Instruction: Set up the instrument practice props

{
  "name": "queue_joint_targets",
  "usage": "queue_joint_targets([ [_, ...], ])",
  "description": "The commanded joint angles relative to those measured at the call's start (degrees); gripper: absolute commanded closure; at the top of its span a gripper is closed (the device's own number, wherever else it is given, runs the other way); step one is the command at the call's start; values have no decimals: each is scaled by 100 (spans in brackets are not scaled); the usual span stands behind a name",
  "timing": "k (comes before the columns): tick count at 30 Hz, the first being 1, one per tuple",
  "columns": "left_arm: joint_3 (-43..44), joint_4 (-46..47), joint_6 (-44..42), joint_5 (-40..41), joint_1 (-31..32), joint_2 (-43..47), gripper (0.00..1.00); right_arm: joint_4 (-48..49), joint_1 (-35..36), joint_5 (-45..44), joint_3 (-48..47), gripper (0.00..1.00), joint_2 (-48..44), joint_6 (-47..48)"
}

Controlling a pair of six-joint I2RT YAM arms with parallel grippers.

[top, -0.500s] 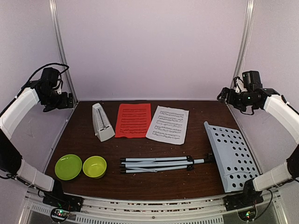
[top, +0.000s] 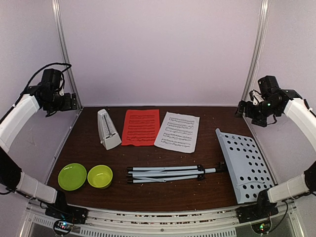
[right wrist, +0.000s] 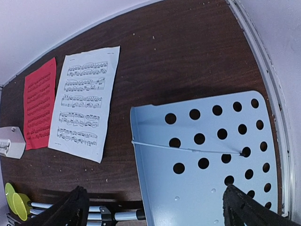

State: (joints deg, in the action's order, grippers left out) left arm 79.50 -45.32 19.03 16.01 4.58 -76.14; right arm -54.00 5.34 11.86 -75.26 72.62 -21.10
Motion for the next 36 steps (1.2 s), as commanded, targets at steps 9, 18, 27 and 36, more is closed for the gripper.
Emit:
queue_joint_targets([
  [9, -292, 283, 69, 440, 461, 3, 2, -644, 781, -27, 902, 0, -82, -221],
  [18, -277, 244, 192, 595, 864, -93, 2, -500, 1390, -422, 1047, 5, 433, -457],
  [27, -330, 242, 198, 520, 989, -81, 2, -281, 1569, -834, 1164, 16, 844, -661],
  [36, -395, 196, 324, 515, 1134, -97, 2, 72, 1680, -985, 1015, 36, 1534, -682],
])
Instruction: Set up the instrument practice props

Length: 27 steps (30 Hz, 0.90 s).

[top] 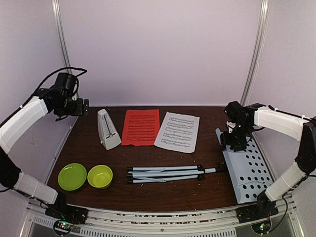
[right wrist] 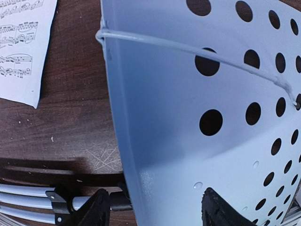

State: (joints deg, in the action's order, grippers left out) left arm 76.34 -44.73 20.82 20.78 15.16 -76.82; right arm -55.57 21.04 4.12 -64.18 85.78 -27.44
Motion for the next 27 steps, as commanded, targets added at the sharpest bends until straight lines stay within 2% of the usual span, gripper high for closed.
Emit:
queue_joint_targets([
  [1, -83, 109, 219, 41, 91, -48, 2, 246, 141, -209, -124, 39, 307, -36],
  [11, -6, -63, 414, 103, 270, -193, 2, 237, 490, -392, -388, 72, 894, 0],
  [17, 66, -63, 430, 93, 303, -283, 2, 27, 550, -625, -570, 99, 900, 73],
  [27, 490, -67, 510, 60, 581, -605, 2, -600, 619, -1191, -1463, 100, 694, 380],
])
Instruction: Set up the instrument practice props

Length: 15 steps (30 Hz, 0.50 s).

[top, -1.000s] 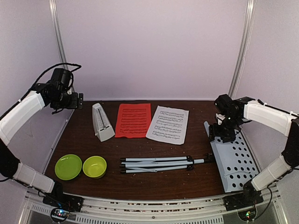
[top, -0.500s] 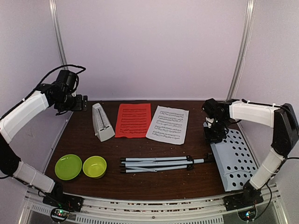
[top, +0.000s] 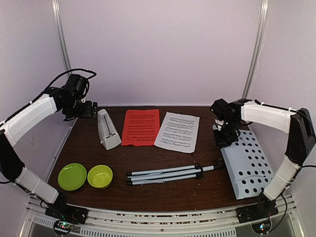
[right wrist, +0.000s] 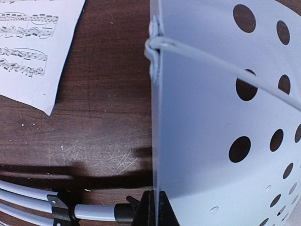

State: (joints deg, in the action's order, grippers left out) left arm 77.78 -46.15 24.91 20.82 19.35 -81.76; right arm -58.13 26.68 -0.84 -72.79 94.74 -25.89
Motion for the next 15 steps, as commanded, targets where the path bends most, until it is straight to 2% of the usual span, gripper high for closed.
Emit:
queue_joint_targets([
  [1, 392, 79, 110, 73, 203, -146, 2, -428, 73, -788, -744, 100, -214, 259],
  [9, 566, 78, 423, 37, 333, -227, 2, -947, 142, -1551, -1857, 100, -264, 685],
  [15, 658, 162, 700, -56, 339, -235, 2, -850, 234, -2258, -2379, 100, -458, 1247],
])
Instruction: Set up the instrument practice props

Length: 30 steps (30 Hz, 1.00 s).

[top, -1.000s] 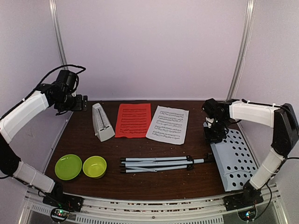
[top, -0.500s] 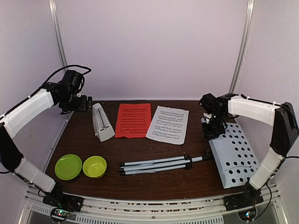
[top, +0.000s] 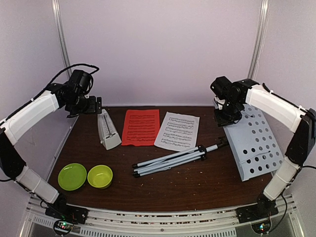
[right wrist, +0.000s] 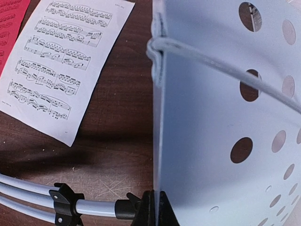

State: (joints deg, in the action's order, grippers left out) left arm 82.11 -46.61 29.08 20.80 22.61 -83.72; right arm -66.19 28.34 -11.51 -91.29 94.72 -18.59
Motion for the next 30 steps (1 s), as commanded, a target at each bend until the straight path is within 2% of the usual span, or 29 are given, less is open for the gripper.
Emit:
queue_joint_targets([
  [1, 227, 265, 321, -106, 16, -34, 2, -17, 86, -1285, -616, 100, -495, 615],
  [11, 294, 771, 506, -290, 73, -39, 2, 548, 401, -2083, -1231, 100, -955, 1740],
  [17, 389, 920, 457, -108, 247, 0, 2, 1314, 685, -2565, -1217, 100, -1234, 2611],
  [25, 311, 1614, -81, -433, 562, 182, 2, 2101, 1305, -3107, -1283, 100, -1308, 3738],
  [30, 60, 2139, -496, -441, 1023, 314, 2, 2644, 1699, -3433, -1404, 100, -1427, 4349],
])
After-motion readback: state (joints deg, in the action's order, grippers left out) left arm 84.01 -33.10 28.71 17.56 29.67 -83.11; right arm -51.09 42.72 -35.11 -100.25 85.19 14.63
